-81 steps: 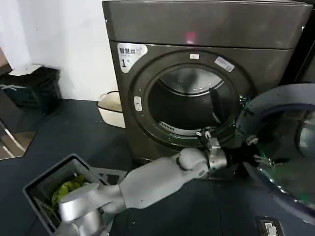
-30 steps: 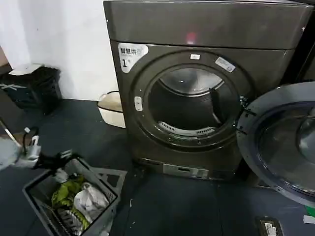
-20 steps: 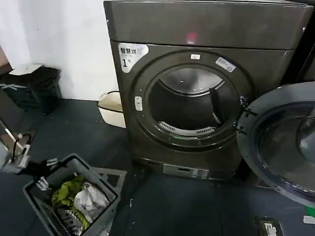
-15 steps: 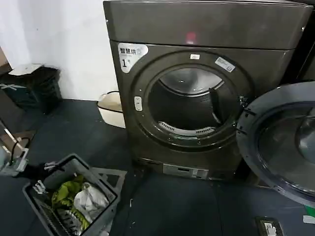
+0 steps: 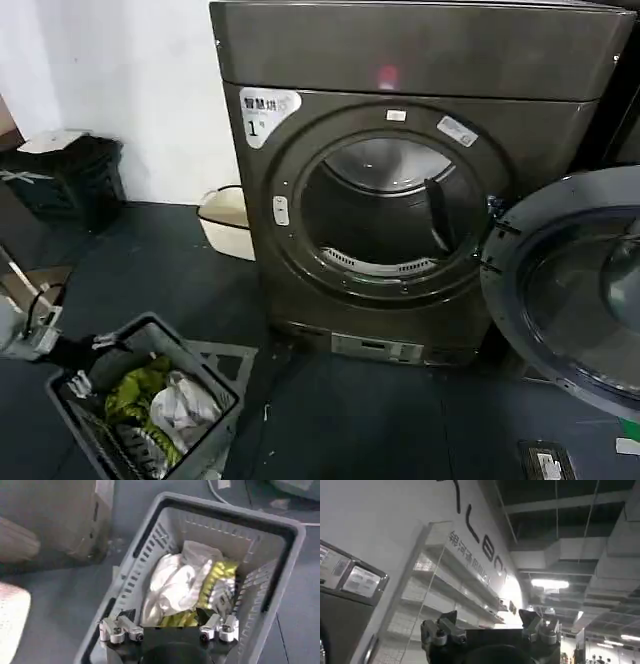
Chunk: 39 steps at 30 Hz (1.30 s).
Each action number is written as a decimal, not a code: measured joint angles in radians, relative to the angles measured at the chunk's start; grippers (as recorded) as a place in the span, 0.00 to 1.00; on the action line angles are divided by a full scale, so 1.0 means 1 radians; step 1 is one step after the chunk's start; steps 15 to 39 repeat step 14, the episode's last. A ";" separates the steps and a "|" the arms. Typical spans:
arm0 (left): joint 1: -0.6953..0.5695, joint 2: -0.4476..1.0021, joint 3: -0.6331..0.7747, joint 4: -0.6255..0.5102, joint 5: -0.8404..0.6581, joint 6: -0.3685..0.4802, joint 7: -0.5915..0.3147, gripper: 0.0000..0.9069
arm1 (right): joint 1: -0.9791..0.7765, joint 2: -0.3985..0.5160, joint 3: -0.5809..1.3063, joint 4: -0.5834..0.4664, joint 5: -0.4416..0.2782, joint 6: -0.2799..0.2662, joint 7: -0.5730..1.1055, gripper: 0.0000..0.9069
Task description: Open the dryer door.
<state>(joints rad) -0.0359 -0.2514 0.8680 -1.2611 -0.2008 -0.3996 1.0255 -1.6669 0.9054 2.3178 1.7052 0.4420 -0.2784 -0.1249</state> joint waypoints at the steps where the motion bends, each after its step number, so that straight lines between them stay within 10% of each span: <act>1: 0.001 0.000 0.000 0.001 0.001 -0.001 0.000 1.00 | -0.001 -0.001 0.000 0.000 0.000 0.000 0.001 1.00; 39: -0.002 0.000 -0.003 0.016 0.019 -0.025 -0.001 1.00 | -0.002 0.000 0.000 0.003 -0.002 0.000 0.001 1.00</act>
